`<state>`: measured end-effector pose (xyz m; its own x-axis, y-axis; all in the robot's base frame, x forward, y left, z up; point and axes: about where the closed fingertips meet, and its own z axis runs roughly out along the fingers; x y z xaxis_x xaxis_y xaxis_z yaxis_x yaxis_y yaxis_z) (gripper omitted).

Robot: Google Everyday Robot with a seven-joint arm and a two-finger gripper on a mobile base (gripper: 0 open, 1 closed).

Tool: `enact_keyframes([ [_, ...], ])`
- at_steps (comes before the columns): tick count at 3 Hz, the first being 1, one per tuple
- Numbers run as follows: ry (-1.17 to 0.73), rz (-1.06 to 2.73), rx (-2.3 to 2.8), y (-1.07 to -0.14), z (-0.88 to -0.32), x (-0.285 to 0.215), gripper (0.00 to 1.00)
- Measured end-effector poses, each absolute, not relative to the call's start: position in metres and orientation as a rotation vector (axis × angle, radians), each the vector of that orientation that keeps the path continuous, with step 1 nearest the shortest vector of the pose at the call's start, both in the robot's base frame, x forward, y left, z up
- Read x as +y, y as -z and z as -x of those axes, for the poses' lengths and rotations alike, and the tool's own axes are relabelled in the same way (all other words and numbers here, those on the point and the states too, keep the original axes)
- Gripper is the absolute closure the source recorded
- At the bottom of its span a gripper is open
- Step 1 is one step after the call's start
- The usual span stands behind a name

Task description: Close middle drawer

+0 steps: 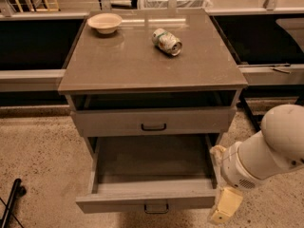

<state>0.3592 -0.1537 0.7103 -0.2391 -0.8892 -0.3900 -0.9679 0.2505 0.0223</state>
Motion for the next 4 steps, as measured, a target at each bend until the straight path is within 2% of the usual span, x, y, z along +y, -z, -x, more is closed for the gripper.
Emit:
enact_keyframes([
  [2,-0.416,1.734,2.125,-0.687,-0.365,-0.145,0.00],
  [4,-0.578,1.679,1.904,-0.545,-0.365,-0.100,0.00],
])
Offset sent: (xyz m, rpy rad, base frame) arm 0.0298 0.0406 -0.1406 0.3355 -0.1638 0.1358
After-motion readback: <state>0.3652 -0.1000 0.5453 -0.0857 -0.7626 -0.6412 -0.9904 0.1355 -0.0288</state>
